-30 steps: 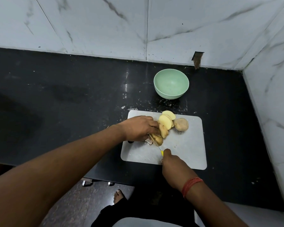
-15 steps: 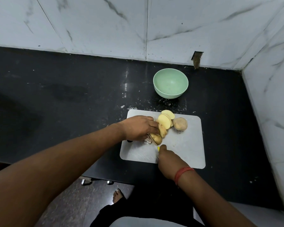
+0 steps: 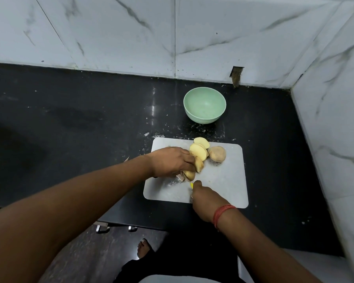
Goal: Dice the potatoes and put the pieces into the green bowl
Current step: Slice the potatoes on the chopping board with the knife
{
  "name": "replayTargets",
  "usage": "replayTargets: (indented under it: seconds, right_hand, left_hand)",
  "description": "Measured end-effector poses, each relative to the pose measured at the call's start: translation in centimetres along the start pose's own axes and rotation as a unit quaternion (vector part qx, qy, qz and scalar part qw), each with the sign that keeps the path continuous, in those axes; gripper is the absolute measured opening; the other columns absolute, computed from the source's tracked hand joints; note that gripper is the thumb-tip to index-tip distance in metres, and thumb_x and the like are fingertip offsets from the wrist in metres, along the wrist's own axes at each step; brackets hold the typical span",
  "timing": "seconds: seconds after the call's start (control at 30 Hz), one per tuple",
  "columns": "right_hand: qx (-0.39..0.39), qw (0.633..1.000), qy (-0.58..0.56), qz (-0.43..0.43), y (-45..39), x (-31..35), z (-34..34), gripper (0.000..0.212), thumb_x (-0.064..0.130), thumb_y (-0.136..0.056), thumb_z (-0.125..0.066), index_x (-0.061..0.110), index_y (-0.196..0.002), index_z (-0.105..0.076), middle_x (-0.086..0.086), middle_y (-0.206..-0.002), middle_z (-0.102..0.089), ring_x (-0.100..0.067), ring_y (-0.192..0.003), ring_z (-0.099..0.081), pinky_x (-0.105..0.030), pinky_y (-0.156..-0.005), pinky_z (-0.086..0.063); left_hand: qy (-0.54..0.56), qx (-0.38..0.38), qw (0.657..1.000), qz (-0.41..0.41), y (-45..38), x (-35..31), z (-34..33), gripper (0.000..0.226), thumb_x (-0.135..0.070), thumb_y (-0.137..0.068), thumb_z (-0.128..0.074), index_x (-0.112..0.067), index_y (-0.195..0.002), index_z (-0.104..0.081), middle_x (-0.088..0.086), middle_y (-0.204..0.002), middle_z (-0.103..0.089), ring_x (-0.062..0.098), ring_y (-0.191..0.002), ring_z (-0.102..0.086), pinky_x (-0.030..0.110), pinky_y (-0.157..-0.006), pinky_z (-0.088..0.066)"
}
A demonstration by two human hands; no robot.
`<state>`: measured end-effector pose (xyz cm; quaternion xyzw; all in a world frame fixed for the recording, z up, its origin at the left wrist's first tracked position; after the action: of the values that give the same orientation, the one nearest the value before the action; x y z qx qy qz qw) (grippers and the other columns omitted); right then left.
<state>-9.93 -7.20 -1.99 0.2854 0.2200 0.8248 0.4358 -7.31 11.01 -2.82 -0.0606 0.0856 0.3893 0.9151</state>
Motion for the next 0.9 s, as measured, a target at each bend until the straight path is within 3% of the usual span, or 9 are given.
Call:
replayTargets:
  seconds: [0.2,0.33,0.5,0.77,0.9]
  right_hand:
    - [-0.009,1.000,0.013,0.005,0.6,-0.6,-0.3,0.039,0.004,-0.094,-0.037,0.001,-0.133,-0.033,-0.021,-0.113,-0.060,-0.035,-0.099,-0.062,-0.033,-0.069,-0.038]
    - [-0.002,1.000,0.012,0.006,0.7,-0.8,-0.2,0.038,0.004,-0.094,-0.038,0.001,-0.132,-0.034,-0.021,-0.113,-0.060,-0.035,-0.100,-0.062,-0.033,-0.070,-0.039]
    - [0.013,0.999,0.028,0.012,1.5,-1.4,0.0,0.041,0.003,-0.094,-0.039,0.002,-0.134,-0.031,-0.019,-0.112,-0.060,-0.033,-0.098,-0.062,-0.033,-0.070,-0.039]
    - [0.021,0.999,0.040,0.022,2.5,-3.3,-0.6,0.042,0.010,-0.096,-0.040,0.004,-0.136,-0.029,-0.017,-0.110,-0.061,-0.031,-0.097,-0.063,-0.033,-0.072,-0.041]
    - [0.022,0.999,0.031,0.016,3.0,-4.1,-0.8,0.038,0.012,-0.098,-0.039,0.005,-0.134,-0.030,-0.017,-0.110,-0.061,-0.031,-0.097,-0.063,-0.033,-0.072,-0.040]
  left_hand:
    - [-0.013,-0.017,1.000,0.005,0.3,-0.2,-0.3,0.031,-0.013,-0.087,-0.067,-0.014,-0.118,-0.072,0.003,-0.117,-0.068,0.028,-0.103,-0.060,0.038,-0.092,-0.048]
    - [-0.024,-0.002,1.000,0.016,0.3,-0.3,-0.3,0.037,-0.017,-0.088,-0.051,-0.015,-0.119,-0.072,0.002,-0.118,-0.068,0.028,-0.107,-0.060,0.038,-0.096,-0.046]
    - [-0.021,-0.001,1.000,0.017,0.3,-0.3,-0.3,0.037,-0.008,-0.082,-0.069,-0.014,-0.119,-0.072,0.003,-0.117,-0.068,0.029,-0.106,-0.060,0.039,-0.095,-0.047]
    - [-0.010,-0.033,0.999,0.015,0.3,-0.6,-0.5,0.041,-0.005,-0.075,-0.080,-0.012,-0.116,-0.073,0.005,-0.113,-0.069,0.027,-0.100,-0.058,0.032,-0.094,-0.038]
    - [-0.023,-0.030,0.999,0.011,-0.1,-0.8,-0.5,0.035,-0.005,-0.081,-0.074,-0.011,-0.116,-0.073,0.007,-0.112,-0.068,0.030,-0.099,-0.061,0.037,-0.094,-0.045]
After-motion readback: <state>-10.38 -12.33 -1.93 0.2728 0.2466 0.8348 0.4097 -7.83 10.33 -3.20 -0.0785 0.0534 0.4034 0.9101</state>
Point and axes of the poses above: each hand's wrist, its own y-axis away from the middle knuckle, its own z-axis out of the back of the hand, x = y × z, the point moved 2 cm from there along -y, towards the middle knuckle
